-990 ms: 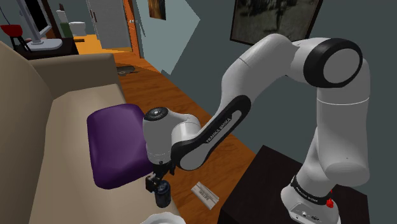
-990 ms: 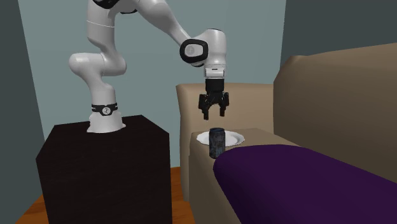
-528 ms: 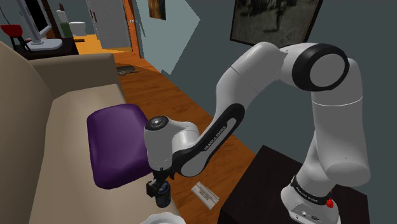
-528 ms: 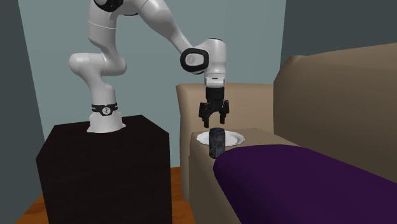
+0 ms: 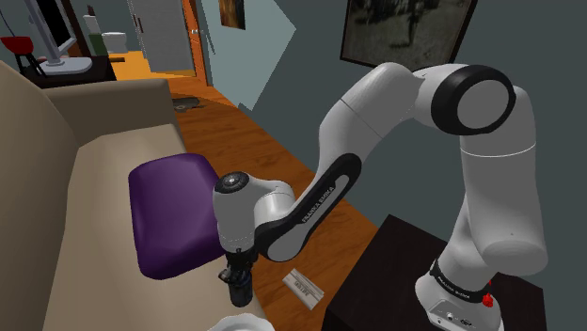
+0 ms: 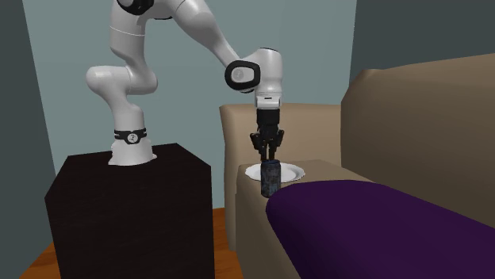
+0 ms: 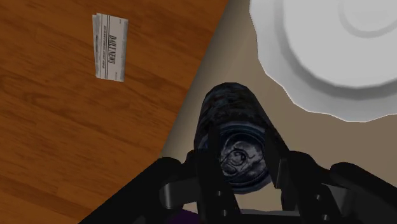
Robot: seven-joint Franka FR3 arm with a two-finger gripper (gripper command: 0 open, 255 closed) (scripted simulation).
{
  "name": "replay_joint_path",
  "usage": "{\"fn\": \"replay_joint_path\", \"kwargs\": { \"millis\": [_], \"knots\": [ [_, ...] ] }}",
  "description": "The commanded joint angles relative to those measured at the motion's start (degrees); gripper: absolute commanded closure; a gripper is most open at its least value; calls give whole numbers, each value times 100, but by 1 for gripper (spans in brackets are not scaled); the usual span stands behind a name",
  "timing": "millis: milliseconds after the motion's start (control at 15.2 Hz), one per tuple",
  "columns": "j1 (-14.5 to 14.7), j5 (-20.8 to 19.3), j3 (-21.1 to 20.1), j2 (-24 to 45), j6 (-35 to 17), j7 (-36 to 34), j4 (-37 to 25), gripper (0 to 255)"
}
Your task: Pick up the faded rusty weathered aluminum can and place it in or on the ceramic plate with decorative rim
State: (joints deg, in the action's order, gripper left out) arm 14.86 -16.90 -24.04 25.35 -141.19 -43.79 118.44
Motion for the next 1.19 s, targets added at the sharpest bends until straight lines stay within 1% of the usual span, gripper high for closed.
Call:
{"fn": "replay_joint_path", "kwargs": {
  "millis": [0,462,528,594,660,1122],
  "knots": [
    [0,0,0,0,0,0,0,255],
    [0,0,0,0,0,0,0,255],
    [0,0,0,0,0,0,0,0],
    [270,-555,302,-19,-443,-467,105,0],
    [379,-721,425,-25,-571,-614,130,0],
    [547,-1042,682,500,-924,-833,-25,0]
  ]
}}
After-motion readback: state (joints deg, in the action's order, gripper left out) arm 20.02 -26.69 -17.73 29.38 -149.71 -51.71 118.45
